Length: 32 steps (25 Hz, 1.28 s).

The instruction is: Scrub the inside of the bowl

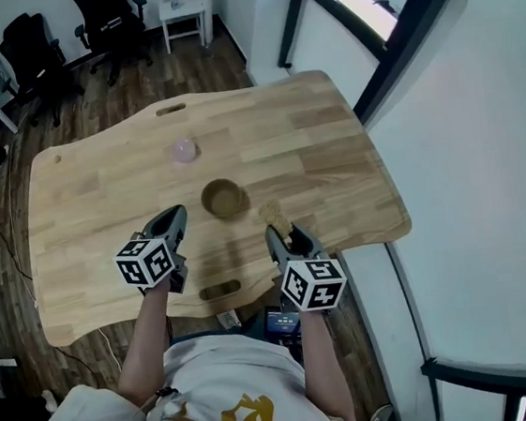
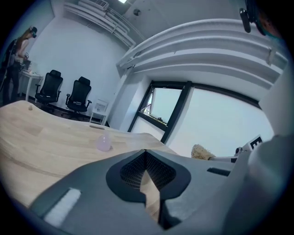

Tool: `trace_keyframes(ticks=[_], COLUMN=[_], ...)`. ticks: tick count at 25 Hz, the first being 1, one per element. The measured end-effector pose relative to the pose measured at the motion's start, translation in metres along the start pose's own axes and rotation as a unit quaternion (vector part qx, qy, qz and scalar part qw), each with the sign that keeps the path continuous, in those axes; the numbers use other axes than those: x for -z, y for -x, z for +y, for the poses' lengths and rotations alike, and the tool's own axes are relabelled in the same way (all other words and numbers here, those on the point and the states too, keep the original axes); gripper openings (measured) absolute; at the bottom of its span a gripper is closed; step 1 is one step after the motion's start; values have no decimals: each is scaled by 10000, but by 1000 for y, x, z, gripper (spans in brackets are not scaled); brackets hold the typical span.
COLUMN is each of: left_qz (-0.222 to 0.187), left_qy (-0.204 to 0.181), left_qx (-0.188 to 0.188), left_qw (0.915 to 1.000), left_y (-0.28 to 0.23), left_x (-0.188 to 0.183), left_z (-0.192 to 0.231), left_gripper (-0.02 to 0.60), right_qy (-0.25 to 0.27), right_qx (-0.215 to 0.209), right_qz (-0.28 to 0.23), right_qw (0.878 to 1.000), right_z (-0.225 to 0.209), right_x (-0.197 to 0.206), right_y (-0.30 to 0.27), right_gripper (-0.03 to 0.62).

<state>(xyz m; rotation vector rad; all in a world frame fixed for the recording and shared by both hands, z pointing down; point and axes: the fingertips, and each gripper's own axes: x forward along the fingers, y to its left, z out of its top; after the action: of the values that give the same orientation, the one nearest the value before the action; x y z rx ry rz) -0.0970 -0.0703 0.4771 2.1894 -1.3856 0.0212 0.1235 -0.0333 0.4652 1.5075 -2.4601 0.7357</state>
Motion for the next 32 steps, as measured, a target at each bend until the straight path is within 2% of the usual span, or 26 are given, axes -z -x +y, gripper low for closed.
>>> trace_keyframes(ticks=[5, 10, 17, 20, 25, 32], left_qz=[186, 87, 203, 362, 802, 1056], left_qy=[73, 322, 392, 464, 530, 730], left_qx=[-74, -131, -122, -191, -166, -126], left_qw=[9998, 9994, 9989, 9981, 9952, 9916], left_y=[-15, -25, -44, -55, -71, -89], left_x=[3, -7, -2, 8, 31, 48], left_z=[19, 36, 48, 57, 64, 75], left_gripper=[2, 2, 2, 2, 2, 3], right_qy=[149, 240, 330, 367, 141, 91], right_qx=[98, -19, -198, -192, -252, -442], right_qz=[153, 283, 603, 735, 973, 1291], right_qw=[9997, 9993, 9974, 9964, 9948, 9906], right_z=[-4, 1, -2, -8, -17, -15], right_x=[-5, -8, 0, 4, 18, 33], right_y=[-21, -46, -73, -81, -97, -124], right_gripper=[172, 172, 172, 172, 172, 172])
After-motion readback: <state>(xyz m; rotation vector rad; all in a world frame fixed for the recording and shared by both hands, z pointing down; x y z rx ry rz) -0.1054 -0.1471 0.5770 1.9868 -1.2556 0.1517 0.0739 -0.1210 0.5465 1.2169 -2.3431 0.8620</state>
